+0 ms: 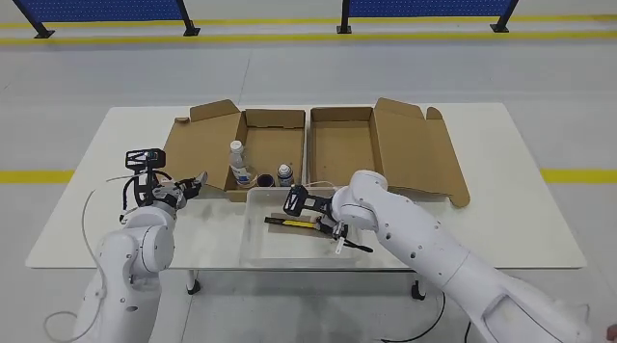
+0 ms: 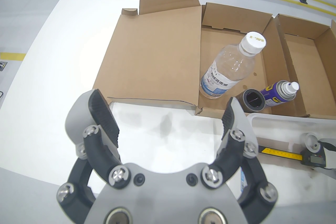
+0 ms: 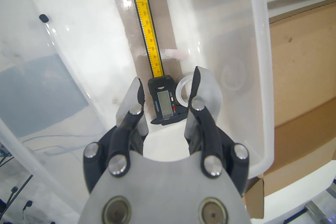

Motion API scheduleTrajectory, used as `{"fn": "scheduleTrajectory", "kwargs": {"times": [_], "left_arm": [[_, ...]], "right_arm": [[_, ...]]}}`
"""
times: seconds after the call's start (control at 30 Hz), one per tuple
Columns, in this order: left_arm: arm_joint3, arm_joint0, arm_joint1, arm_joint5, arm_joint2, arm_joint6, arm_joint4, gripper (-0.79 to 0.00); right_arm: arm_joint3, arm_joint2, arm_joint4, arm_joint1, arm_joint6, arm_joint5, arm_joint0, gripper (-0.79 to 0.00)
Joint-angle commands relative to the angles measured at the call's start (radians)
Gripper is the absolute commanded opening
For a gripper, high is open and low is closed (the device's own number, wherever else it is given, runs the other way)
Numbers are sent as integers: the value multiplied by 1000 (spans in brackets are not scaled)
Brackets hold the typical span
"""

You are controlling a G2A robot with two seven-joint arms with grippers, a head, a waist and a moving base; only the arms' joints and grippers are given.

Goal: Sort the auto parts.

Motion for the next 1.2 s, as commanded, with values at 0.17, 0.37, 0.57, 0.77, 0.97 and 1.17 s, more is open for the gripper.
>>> {"fn": "scheduleTrajectory", "kwargs": {"times": [0.17, 0.37, 0.57, 0.77, 0.97, 1.17], "left_arm": [[0, 0, 0, 0, 0, 0, 0, 0], [0, 0, 0, 0, 0, 0, 0, 0], [0, 0, 0, 0, 0, 0, 0, 0], [0, 0, 0, 0, 0, 0, 0, 0], [0, 0, 0, 0, 0, 0, 0, 0], [0, 0, 0, 0, 0, 0, 0, 0]], "right_arm": [[69, -24, 35, -30, 0, -11, 21, -416], [130, -49, 47, -56, 15, -19, 37, -409], [174, -58, 63, -76, 15, -26, 50, -413], [201, -66, 93, -92, 59, -48, 60, -403], [214, -66, 149, -104, 104, -73, 63, -406], [204, -60, 170, -109, 105, -83, 66, -394]]}}
